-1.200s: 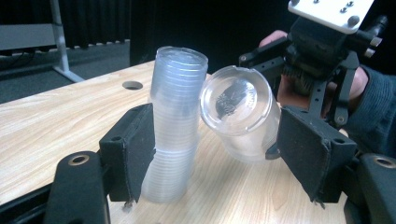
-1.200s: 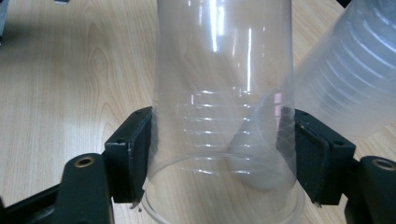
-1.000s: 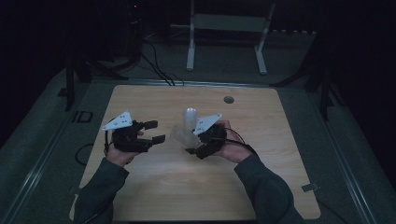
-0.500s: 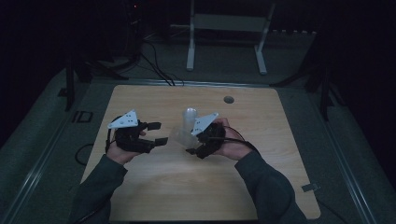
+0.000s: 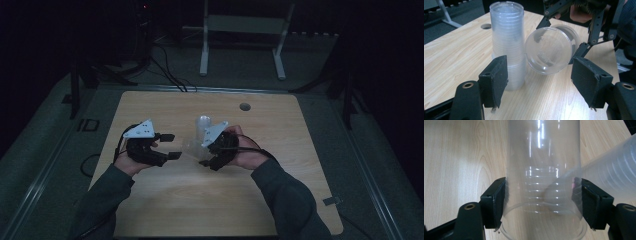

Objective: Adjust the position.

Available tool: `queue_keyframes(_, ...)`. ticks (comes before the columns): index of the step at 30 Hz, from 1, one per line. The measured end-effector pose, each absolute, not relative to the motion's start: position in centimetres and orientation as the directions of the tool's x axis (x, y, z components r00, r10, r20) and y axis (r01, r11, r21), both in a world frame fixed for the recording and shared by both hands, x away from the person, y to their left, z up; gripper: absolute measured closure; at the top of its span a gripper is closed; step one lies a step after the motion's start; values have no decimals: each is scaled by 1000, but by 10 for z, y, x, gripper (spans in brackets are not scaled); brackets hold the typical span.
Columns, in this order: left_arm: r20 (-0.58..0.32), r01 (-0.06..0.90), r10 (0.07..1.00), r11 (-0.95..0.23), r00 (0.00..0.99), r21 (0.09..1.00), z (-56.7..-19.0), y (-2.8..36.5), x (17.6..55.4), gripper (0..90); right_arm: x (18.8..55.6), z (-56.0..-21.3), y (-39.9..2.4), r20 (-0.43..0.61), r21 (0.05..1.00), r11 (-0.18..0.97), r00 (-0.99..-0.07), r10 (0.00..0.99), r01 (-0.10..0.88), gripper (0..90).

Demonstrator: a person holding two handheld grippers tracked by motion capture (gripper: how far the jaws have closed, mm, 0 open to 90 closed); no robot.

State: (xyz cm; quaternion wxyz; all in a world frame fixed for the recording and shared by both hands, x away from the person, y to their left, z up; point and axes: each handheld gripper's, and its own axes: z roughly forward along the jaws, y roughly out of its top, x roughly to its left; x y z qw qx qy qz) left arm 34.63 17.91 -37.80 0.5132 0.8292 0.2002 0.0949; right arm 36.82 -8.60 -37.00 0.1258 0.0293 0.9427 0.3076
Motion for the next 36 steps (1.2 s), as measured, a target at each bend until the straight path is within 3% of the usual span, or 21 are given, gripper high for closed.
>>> queue_keyframes(36, 67, 204, 381, -626, 922, 752, -374, 158, 346, 273, 365, -373, -76, -260, 461, 882, -965, 34, -93, 295)
